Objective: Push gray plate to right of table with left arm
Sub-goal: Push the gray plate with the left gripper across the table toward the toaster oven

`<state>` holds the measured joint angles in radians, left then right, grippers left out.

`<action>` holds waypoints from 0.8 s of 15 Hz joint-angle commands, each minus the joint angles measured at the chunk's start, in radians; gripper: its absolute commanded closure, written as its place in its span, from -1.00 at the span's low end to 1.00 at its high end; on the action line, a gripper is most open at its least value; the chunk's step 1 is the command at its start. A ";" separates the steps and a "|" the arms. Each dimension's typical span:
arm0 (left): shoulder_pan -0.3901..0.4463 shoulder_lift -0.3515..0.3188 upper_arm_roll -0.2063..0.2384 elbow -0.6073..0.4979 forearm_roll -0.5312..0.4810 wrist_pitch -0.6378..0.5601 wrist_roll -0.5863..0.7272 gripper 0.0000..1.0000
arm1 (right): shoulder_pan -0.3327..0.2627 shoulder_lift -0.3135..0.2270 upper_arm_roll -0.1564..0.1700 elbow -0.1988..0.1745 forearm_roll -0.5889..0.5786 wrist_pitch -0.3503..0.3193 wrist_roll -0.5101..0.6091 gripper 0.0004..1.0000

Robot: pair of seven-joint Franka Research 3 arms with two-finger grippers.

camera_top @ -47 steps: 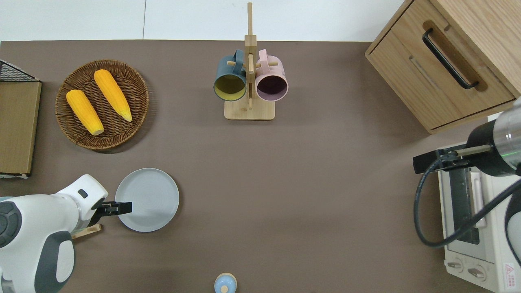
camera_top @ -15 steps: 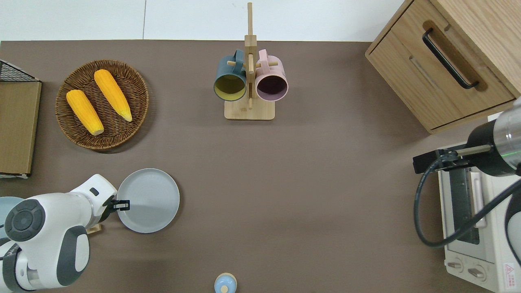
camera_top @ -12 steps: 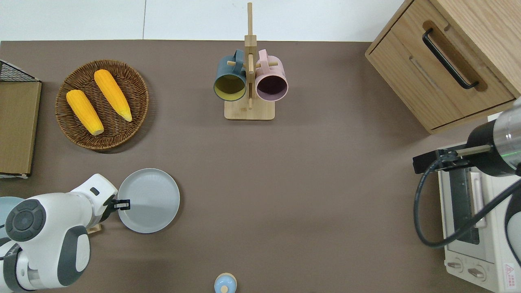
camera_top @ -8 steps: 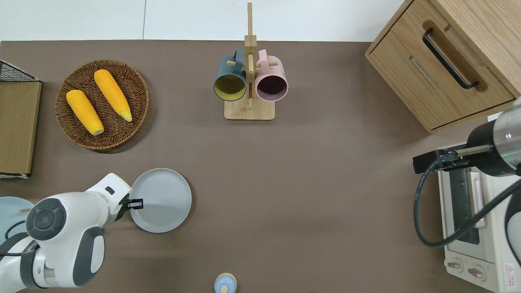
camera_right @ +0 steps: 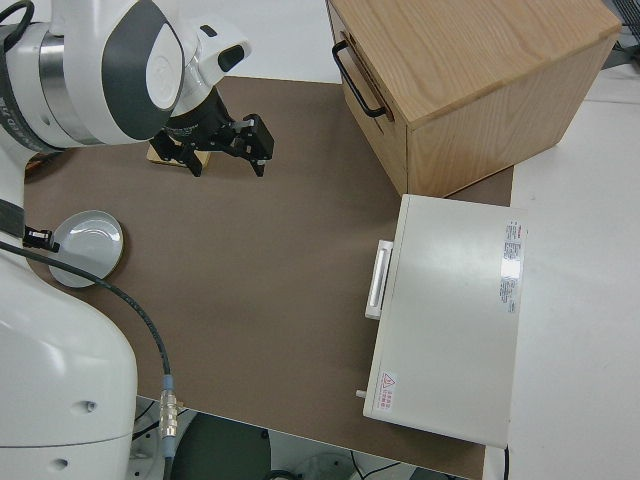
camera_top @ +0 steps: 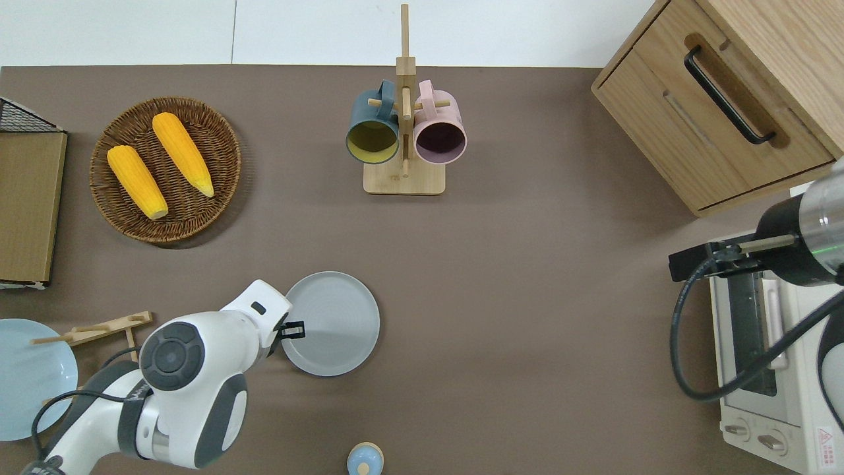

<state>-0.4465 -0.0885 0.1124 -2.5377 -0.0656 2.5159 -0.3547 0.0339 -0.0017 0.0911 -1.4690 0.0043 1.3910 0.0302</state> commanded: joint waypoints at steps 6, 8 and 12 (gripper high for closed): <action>-0.138 0.170 -0.123 0.154 -0.011 0.006 -0.285 1.00 | -0.011 -0.008 0.006 -0.001 0.008 -0.012 -0.003 -0.97; -0.138 0.216 -0.167 0.207 -0.011 0.006 -0.344 1.00 | -0.011 -0.008 0.006 -0.001 0.008 -0.012 -0.001 -0.97; -0.141 0.309 -0.247 0.341 -0.010 0.004 -0.472 1.00 | -0.011 -0.008 0.006 -0.001 0.008 -0.012 -0.003 -0.97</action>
<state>-0.5723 0.1066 -0.0948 -2.3191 -0.0671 2.5176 -0.7366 0.0339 -0.0017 0.0911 -1.4690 0.0042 1.3910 0.0302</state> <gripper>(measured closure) 0.956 0.013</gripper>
